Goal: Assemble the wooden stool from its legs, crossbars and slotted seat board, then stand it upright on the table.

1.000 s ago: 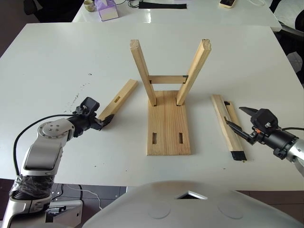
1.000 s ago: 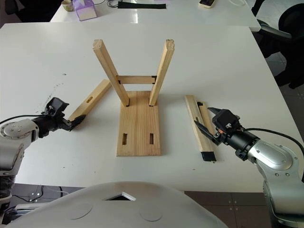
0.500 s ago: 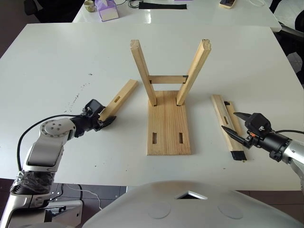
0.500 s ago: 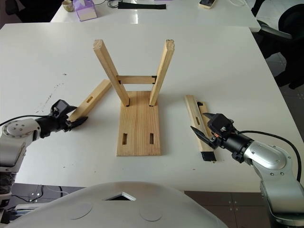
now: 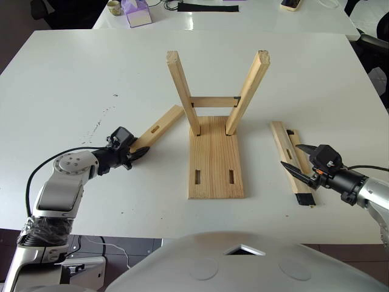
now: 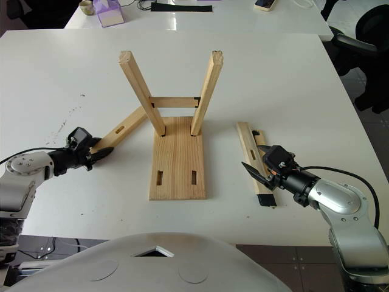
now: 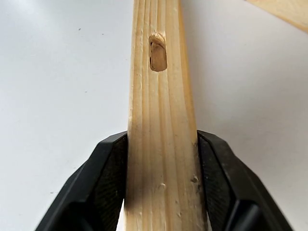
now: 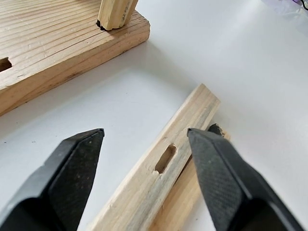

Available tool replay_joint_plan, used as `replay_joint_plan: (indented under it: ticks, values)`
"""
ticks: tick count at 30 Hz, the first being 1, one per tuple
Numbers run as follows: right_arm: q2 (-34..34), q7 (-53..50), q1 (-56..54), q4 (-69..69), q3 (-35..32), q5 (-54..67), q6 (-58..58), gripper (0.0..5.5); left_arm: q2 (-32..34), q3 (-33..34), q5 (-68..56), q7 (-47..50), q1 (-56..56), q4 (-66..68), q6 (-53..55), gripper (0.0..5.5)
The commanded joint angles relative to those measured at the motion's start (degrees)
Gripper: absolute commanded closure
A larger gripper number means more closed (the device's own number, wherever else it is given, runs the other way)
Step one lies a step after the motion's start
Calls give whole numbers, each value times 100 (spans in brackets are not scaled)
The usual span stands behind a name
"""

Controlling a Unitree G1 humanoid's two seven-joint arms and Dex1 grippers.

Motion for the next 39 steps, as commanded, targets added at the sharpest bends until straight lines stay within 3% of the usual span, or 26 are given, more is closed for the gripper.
replay_joint_plan:
  ticks: [1, 5, 6, 11, 16, 21, 39]
  values:
    - [40, -3, 229, 64, -396, 131, -12, 173, 106, 88, -234, -250, 341, -332, 125, 346]
    - [142, -100, 227, 280, -722, 198, -30, 104, 148, 106, -219, -142, 389, -415, 371, 346]
    - [155, -102, 241, 321, -786, 226, -25, 88, 183, 88, -181, -146, 436, -457, 405, 309]
    - [222, -34, 630, 332, -1084, 303, -30, 13, 382, 93, -131, -256, 668, -631, 452, 235]
    - [351, -149, 770, 655, -1286, 366, 240, 10, 192, 639, -630, -298, 617, -740, 319, 162]
    - [488, -360, 589, 955, -1080, 417, 462, 10, 48, 1492, -1878, -475, 84, -927, 728, 157]
    - [712, -801, 309, 1418, -381, 96, 64, 10, -94, 1052, -1754, -186, -189, -973, 630, 157]
